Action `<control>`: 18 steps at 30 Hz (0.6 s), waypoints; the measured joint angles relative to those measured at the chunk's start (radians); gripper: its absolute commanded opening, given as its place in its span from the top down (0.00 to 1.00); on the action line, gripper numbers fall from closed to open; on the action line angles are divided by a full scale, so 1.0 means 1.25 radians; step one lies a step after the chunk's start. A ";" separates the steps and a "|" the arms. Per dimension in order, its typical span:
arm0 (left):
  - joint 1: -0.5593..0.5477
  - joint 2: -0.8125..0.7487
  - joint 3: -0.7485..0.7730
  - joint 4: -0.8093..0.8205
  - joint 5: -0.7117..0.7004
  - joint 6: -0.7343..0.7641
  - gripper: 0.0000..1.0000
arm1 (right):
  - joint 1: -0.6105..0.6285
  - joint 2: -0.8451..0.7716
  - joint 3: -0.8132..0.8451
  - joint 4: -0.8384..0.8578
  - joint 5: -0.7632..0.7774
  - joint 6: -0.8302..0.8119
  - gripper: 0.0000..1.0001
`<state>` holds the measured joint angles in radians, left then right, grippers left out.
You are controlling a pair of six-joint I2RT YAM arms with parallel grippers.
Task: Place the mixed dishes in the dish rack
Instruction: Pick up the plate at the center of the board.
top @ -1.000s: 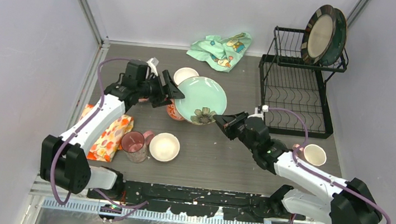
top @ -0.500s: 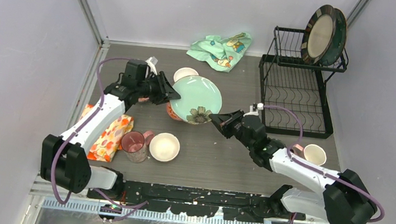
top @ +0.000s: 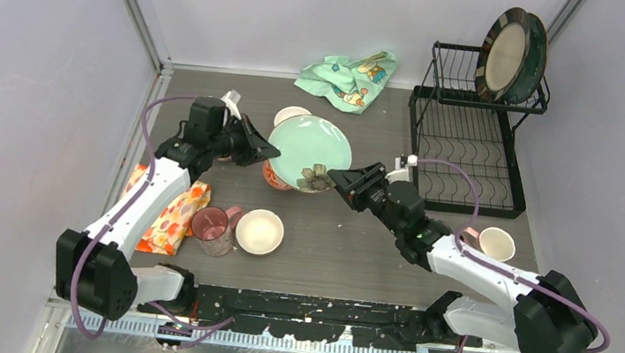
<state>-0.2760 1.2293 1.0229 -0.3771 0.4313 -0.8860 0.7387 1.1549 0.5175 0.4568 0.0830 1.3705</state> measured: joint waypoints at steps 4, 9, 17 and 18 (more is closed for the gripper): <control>-0.004 -0.014 -0.002 -0.010 0.009 0.000 1.00 | -0.014 -0.024 0.001 -0.001 -0.018 -0.054 0.40; -0.008 -0.034 -0.002 -0.045 0.052 0.013 1.00 | -0.147 -0.035 0.009 0.008 -0.143 -0.094 0.37; -0.009 -0.044 0.000 -0.070 0.104 0.054 1.00 | -0.225 0.016 0.056 0.029 -0.344 -0.132 0.54; -0.009 -0.044 0.000 -0.076 0.105 0.061 1.00 | -0.226 0.023 0.061 0.027 -0.358 -0.139 0.58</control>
<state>-0.2878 1.1740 1.0225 -0.4721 0.5621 -0.8093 0.4568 1.1835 0.5938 0.4908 -0.3645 1.1961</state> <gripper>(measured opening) 0.039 0.547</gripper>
